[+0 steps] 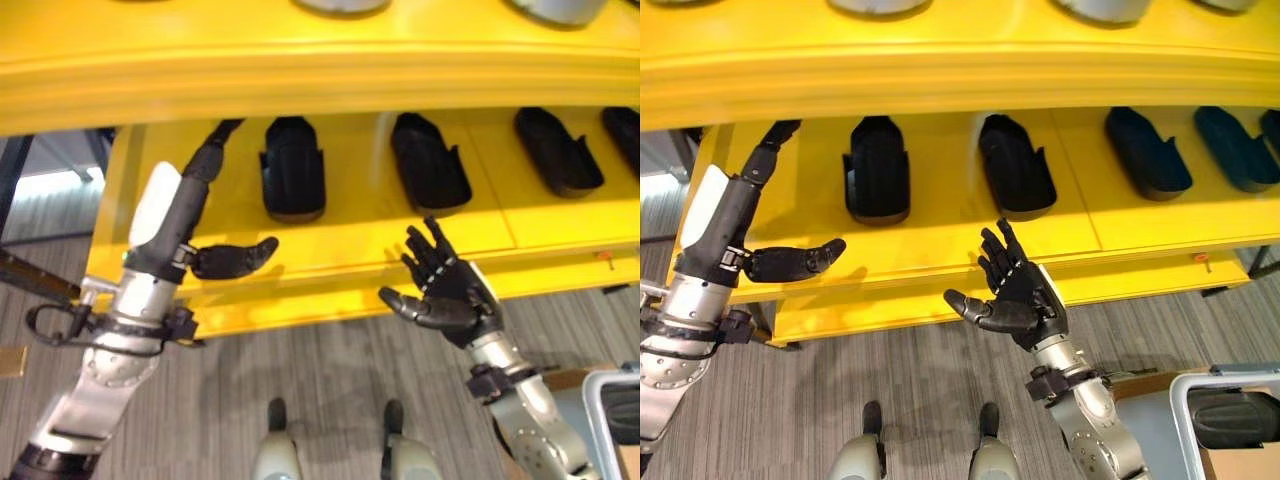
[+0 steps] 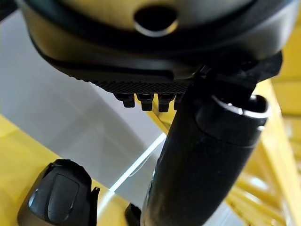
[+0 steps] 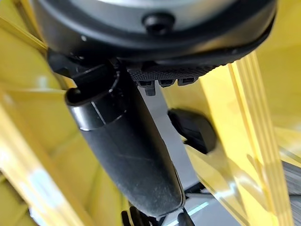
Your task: Move parts from the plastic box to the shelf.
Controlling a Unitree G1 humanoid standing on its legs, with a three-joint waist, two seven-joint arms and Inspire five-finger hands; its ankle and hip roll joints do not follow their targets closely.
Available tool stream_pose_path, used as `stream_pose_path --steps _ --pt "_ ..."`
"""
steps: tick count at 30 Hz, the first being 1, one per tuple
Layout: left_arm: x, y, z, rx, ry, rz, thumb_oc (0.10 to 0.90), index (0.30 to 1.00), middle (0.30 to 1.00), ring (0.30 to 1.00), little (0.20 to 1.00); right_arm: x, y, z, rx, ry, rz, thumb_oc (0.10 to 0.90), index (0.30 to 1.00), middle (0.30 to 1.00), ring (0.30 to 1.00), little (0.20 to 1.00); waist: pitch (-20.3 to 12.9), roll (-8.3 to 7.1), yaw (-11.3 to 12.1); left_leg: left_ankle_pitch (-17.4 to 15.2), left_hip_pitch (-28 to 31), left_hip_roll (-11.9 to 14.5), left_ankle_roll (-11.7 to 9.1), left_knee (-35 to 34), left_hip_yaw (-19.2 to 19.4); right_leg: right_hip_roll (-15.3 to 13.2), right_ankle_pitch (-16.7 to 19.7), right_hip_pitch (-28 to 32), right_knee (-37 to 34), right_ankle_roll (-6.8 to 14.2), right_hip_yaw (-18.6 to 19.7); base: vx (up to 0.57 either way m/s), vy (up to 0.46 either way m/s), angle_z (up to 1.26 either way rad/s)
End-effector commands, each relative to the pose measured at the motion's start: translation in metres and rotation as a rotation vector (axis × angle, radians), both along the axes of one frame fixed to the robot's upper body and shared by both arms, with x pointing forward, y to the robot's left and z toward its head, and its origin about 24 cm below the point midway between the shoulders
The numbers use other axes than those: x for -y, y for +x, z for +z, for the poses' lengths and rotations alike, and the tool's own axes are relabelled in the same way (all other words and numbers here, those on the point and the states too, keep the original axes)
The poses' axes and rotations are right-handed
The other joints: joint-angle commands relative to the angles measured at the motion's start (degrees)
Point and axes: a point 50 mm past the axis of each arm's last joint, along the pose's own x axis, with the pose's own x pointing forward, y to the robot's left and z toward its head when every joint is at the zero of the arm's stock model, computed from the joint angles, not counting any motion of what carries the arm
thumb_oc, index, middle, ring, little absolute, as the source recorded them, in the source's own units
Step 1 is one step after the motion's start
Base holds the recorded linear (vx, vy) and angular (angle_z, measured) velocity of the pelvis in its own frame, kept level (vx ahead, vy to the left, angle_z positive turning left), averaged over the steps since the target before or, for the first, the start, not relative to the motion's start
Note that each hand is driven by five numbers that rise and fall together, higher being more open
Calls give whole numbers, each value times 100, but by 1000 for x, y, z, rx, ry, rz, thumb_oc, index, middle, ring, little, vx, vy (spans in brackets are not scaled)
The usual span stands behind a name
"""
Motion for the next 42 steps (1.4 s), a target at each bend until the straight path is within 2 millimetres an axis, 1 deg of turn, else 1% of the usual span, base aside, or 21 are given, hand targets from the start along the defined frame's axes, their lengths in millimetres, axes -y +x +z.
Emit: stream_pose_path --steps 1,3,4,7,12,16,18,20,25,26,27,30,32,33,34,35,36,37,40,41,42 --pt "9 11 18 132 63 -29 900 1000 1000 1000 1000 -5 1 43 248 17 46 900 1000 1000 1000 1000 -401 72 -138 271 297 102 284 -473 355 16 -799 -106 886 -67 57 9 15 -17" --pt "9 15 16 122 82 -20 900 1000 1000 1000 1000 -4 1 44 252 12 44 900 1000 1000 1000 1000 -387 75 -147 266 309 116 283 -465 384 24 -797 -125 903 -67 85 -4 8 -21" --pt "8 25 11 96 135 8 900 1000 1000 1000 1000 -5 1 45 258 5 51 900 1000 1000 1000 1000 -344 68 -197 263 328 144 268 -455 447 43 -795 -163 912 -62 149 -16 12 -18" --pt "5 35 2 59 146 44 900 1000 1000 1000 1000 -6 2 45 260 2 55 900 1000 1000 1000 1000 -280 60 -259 253 335 160 264 -435 497 55 -786 -216 947 -56 211 -11 11 -18" --pt "4 45 -4 46 130 78 900 1000 1000 1000 1000 -6 2 47 271 -7 45 900 1000 1000 1000 1000 -195 47 -295 266 320 169 256 -428 552 56 -777 -270 973 -59 243 -10 6 -11" --pt "18 48 -1 89 102 40 900 1000 1000 1000 1000 -6 2 46 276 -22 30 900 1000 1000 1000 1000 -178 57 -334 277 287 182 238 -420 555 55 -782 -283 971 -77 226 1 0 -1" --pt "33 47 5 126 74 -18 900 1000 1000 1000 1000 -5 2 45 278 -46 5 900 1000 1000 1000 1000 -188 65 -367 276 278 192 238 -419 565 63 -786 -295 977 -88 238 0 0 0" --pt "43 43 10 154 65 -63 900 1000 1000 1000 1000 -3 2 45 287 -63 -17 900 1000 1000 1000 1000 -200 69 -390 281 286 199 235 -440 579 74 -781 -305 966 -88 261 0 0 0" --pt "61 41 15 184 61 -136 900 1000 1000 1000 1000 0 1 44 292 -90 -44 900 1000 1000 1000 1000 -226 88 -462 282 323 232 227 -456 656 100 -767 -339 954 -89 331 -2 -6 -6" --pt "61 41 15 185 61 -137 900 1000 1000 1000 1000 0 1 44 292 -90 -45 900 1000 1000 1000 1000 -226 90 -450 282 326 234 226 -458 663 103 -766 -342 953 -89 337 -4 -5 -11" --pt "69 42 15 185 52 -170 900 1000 1000 1000 1000 1 1 44 290 -97 -55 900 1000 1000 1000 1000 -226 96 -489 284 349 244 221 -467 713 129 -756 -363 951 -93 393 -6 -2 -14" --pt "76 42 15 187 35 -194 900 1000 1000 1000 1000 2 0 45 306 -125 -74 900 1000 1000 1000 1000 -228 101 -547 273 388 272 225 -472 788 163 -744 -416 971 -90 491 -5 3 -15" --pt "77 39 17 196 20 -207 900 1000 1000 1000 1000 4 1 48 341 -197 -115 900 1000 1000 1000 1000 -235 101 -559 256 445 291 232 -490 881 189 -738 -460 998 -85 587 10 13 -15" --pt "77 39 17 196 20 -207 900 1000 1000 1000 1000 4 1 48 341 -197 -115 900 1000 1000 1000 1000 -235 100 -555 256 449 292 232 -492 887 190 -738 -461 1000 -85 592 17 3 -20" --pt "76 33 19 205 -22 -232 900 1000 1000 1000 1000 9 3 52 392 -299 -181 900 1000 1000 1000 1000 -238 105 -550 252 483 305 237 -501 916 196 -737 -468 1007 -82 619 9 -3 -25" --pt "76 33 19 205 -23 -230 900 1000 1000 1000 1000 8 4 52 393 -301 -181 900 1000 1000 1000 1000 -234 106 -553 251 493 308 236 -505 926 199 -737 -467 1010 -82 627 14 -2 -27" --pt "75 28 21 215 -47 -247 900 1000 1000 1000 1000 10 6 53 409 -347 -216 900 1000 1000 1000 1000 -236 114 -545 249 505 310 235 -513 936 201 -743 -474 1017 -86 636 19 -4 -21" --pt "73 19 24 230 -114 -276 900 1000 1000 1000 1000 14 8 56 439 -420 -259 900 1000 1000 1000 1000 -238 122 -526 256 521 312 234 -524 929 208 -755 -469 1024 -91 629 25 -13 -11" --pt "67 5 24 202 -295 -353 900 1000 1000 1000 1000 20 10 60 507 -580 -335 900 1000 1000 1000 1000 -235 132 -454 263 516 300 240 -524 875 204 -773 -442 1023 -99 569 0 0 0" --pt "66 5 24 199 -298 -354 900 1000 1000 1000 1000 20 10 60 508 -582 -335 900 1000 1000 1000 1000 -239 138 -464 262 516 301 240 -523 870 204 -775 -439 1024 -99 564 0 0 0" --pt "67 0 20 138 -408 -421 900 1000 1000 1000 1000 26 14 62 536 -694 -392 900 1000 1000 1000 1000 -238 139 -424 269 491 293 243 -518 825 194 -790 -420 1030 -103 522 24 -18 5"
